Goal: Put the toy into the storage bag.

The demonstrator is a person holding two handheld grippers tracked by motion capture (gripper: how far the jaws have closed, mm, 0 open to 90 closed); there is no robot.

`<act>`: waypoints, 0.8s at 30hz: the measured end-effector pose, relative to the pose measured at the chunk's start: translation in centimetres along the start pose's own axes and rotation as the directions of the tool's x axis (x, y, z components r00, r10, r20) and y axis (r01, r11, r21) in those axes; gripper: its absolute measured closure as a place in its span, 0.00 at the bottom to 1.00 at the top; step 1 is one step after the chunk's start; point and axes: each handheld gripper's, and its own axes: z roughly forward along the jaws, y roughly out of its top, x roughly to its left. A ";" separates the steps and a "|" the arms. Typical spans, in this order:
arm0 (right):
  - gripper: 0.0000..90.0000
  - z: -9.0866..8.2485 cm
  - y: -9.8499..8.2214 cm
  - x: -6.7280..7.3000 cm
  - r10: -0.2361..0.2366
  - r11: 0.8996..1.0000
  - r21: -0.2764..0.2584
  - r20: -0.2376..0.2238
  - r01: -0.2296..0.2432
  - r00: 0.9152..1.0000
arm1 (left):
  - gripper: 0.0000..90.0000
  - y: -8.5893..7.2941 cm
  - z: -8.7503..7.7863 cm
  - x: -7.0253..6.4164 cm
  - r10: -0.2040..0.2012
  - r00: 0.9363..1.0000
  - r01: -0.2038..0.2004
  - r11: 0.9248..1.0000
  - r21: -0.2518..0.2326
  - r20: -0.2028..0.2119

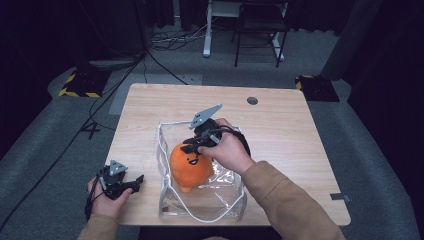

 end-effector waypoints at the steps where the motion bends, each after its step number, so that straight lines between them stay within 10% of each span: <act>1: 0.83 0.1 0.0 0.0 0.002 1.000 0.012 0.000 -0.002 1.000 | 0.26 0.0 0.0 0.0 0.002 1.000 -0.002 1.000 0.001 -0.001; 24: 0.81 1.5 -0.4 -0.1 0.032 0.987 0.154 0.025 -0.036 0.999 | 0.26 0.0 0.0 0.1 0.005 1.000 -0.005 1.000 0.001 0.005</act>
